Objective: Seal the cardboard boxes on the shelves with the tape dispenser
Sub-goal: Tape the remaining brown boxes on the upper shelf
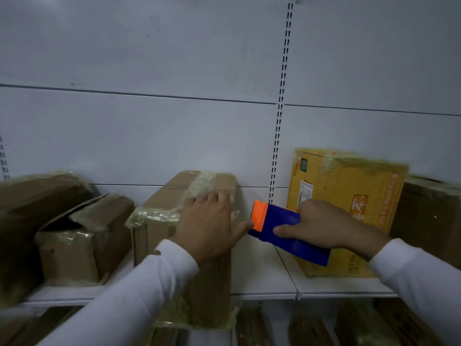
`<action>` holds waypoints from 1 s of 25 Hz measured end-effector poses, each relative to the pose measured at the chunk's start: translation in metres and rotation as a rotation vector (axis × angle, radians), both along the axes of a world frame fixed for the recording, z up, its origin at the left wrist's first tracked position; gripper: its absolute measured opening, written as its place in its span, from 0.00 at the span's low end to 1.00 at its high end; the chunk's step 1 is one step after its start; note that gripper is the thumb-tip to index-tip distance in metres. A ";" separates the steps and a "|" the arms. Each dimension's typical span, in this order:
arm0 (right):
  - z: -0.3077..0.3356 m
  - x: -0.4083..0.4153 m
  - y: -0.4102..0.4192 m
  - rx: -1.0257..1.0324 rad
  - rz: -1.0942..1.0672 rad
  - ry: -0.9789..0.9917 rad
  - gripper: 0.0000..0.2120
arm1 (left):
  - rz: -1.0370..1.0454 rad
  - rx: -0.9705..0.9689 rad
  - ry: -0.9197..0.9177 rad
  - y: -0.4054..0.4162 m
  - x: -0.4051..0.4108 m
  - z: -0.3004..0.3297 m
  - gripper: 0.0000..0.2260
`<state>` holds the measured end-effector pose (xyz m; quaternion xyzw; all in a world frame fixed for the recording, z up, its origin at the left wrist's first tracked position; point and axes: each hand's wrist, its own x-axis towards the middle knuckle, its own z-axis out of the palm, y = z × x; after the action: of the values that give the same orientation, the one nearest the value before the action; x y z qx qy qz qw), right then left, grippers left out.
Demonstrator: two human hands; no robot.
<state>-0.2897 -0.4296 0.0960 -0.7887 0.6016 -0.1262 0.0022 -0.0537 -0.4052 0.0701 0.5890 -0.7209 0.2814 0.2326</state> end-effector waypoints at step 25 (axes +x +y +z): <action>0.031 -0.027 0.037 0.138 0.265 -0.264 0.29 | -0.011 0.048 -0.030 0.018 0.106 0.023 0.13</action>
<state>-0.3168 -0.3926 0.1269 -0.8357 0.4941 -0.1853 0.1518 0.0524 -0.3870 0.0928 0.5859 -0.7342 0.2716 0.2092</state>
